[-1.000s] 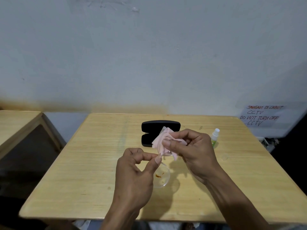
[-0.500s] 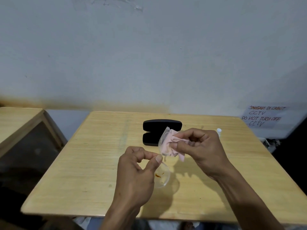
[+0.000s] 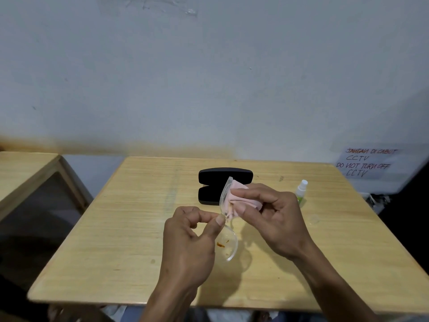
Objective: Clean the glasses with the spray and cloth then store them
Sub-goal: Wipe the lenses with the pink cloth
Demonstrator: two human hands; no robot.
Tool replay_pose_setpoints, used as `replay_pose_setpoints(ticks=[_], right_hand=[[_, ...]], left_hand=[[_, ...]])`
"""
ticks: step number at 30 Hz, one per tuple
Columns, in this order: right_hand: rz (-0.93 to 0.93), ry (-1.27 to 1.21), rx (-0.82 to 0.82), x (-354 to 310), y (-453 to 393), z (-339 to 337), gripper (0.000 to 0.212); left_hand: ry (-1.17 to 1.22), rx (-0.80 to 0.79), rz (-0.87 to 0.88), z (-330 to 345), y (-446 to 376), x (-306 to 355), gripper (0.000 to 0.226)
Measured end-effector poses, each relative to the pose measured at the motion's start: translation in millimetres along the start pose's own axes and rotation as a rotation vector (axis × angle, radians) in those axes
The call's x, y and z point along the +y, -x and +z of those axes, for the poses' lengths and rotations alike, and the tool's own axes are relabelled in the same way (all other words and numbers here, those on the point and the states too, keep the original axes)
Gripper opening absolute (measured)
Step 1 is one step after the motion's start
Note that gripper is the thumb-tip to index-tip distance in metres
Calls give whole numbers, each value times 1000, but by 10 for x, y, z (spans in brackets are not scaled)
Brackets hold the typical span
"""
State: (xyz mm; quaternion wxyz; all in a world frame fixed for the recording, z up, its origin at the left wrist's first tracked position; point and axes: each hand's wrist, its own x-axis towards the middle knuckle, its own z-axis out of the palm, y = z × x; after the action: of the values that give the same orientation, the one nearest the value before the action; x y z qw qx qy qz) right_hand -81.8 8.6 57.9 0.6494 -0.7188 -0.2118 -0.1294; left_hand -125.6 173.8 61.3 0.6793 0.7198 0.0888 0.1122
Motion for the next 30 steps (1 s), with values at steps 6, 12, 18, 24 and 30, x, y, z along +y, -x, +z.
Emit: replay_pose_setpoints(ticks=[6,12,18,24,30], right_hand=[[81,-53,35,-35,-22,28,30],[178,-148,79,-130,-93,74,23],[219,-166,66,-122,-53,84,28],[233,-142,59,-182,-50,43,22],[196,-95,80,-203,-48,107,23]], left_hand=[[-21,-8,11,-11,1,2,12],[-60,-20,28,30,10,53,15],[9,16,7,26,32,25,15],[-21,1,31,44,56,26,15],[38,23,-13,46,36,45,18]])
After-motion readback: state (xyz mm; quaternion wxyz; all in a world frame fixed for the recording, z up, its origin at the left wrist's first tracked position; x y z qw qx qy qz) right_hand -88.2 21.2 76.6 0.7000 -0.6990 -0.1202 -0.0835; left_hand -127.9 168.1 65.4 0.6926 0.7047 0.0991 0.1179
